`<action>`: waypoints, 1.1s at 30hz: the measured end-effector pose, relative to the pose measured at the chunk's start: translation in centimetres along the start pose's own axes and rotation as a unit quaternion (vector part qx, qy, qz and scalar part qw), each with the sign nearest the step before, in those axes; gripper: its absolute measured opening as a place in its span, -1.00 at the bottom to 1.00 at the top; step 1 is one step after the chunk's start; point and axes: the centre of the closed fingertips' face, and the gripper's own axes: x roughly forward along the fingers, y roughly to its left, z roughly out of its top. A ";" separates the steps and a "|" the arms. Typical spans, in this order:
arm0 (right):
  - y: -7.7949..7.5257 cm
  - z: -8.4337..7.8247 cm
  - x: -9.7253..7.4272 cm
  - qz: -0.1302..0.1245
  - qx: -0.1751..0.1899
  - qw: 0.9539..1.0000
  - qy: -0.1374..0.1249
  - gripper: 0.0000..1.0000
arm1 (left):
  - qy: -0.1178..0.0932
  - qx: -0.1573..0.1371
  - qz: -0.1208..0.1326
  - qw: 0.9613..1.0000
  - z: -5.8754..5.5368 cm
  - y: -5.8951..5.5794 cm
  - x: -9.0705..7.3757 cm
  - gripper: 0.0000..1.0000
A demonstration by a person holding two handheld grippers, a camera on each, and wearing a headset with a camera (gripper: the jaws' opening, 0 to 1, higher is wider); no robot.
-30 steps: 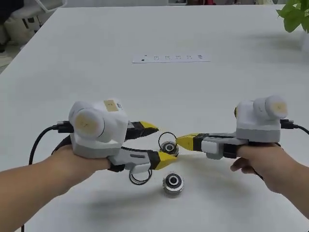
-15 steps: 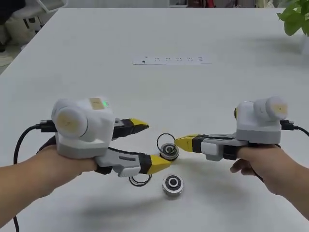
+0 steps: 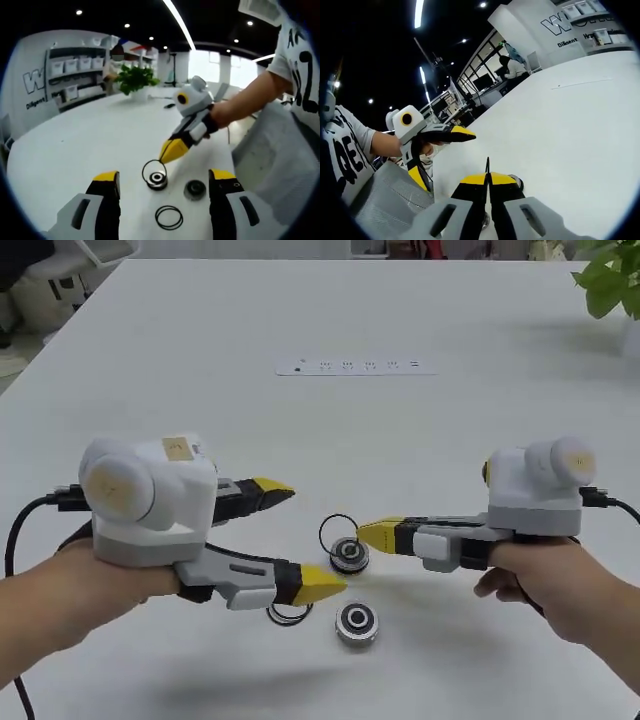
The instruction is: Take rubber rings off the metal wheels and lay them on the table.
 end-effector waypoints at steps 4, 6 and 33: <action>0.2 0.1 0.0 0.003 0.000 1.000 -0.001 -1.00 | 0.001 0.001 0.001 1.000 -0.1 0.1 -0.5 0.48; 0.3 0.1 0.1 0.005 0.000 1.000 -0.001 -1.00 | 0.002 0.002 0.002 1.000 -0.1 0.1 -0.8 0.49; 2.0 0.8 0.5 0.028 -0.006 1.000 -0.002 -1.00 | 0.003 0.006 0.012 1.000 -0.4 -0.1 -3.1 0.62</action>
